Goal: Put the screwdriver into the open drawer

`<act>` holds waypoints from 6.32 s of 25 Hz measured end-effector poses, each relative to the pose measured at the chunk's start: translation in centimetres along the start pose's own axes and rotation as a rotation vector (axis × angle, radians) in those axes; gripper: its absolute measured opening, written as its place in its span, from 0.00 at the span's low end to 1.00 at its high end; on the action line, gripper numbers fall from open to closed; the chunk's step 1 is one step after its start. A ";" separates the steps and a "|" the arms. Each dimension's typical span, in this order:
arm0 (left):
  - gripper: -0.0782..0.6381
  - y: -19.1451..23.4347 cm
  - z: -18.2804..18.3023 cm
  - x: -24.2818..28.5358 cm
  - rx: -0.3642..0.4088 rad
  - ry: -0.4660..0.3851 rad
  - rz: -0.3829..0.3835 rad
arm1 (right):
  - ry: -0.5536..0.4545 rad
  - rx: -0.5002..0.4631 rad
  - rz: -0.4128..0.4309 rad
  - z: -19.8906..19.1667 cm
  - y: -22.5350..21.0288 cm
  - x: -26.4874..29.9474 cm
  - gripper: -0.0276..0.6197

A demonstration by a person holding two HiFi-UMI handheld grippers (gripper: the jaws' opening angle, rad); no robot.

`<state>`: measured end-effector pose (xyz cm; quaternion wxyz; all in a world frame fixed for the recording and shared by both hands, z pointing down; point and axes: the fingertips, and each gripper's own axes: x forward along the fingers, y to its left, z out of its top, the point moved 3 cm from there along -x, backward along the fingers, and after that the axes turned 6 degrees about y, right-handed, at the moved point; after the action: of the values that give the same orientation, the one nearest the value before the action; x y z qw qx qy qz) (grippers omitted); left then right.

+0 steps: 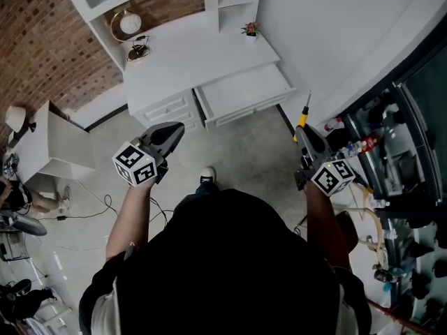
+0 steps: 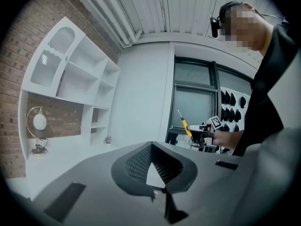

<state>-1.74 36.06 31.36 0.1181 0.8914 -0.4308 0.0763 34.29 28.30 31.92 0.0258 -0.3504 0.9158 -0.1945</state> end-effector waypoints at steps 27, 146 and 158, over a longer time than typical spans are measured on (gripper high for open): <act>0.13 13.6 0.8 7.6 -0.051 0.076 -0.073 | 0.027 0.031 -0.046 1.0 -4.0 12.5 0.17; 0.13 38.1 3.4 16.0 -0.091 0.117 -0.106 | 0.064 0.043 -0.121 3.2 -11.5 36.4 0.17; 0.13 39.9 4.2 21.3 -0.114 0.139 -0.079 | 0.095 0.071 -0.085 4.4 -17.3 40.3 0.17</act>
<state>-19.76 -5.06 38.12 0.2010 0.8921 -0.3897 0.1088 15.71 -11.24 37.90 -0.0134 -0.3781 0.8928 -0.2444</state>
